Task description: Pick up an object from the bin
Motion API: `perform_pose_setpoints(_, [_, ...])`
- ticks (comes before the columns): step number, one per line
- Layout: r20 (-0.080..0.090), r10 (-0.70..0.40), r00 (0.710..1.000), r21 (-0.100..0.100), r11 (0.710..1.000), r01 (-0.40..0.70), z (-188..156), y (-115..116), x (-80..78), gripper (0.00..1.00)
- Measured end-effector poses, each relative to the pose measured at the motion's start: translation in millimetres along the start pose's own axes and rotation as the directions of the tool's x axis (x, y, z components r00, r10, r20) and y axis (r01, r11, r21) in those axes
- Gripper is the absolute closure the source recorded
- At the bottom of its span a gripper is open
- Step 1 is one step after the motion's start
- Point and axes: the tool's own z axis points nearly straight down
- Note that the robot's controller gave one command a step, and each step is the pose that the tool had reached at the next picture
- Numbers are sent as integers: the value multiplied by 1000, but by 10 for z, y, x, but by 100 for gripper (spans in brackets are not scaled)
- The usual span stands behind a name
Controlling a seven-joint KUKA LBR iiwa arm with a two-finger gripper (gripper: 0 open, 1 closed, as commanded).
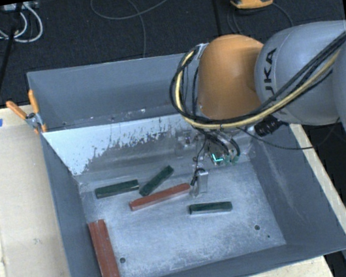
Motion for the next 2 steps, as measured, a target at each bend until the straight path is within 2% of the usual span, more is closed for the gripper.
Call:
perform_pose_setpoints(1, [0, -111, 994, 0, 994, 111, 917, -367, 304, 0])
perform_pose_setpoints(2, [8, -109, 994, 0, 994, 109, 883, -362, 280, 100])
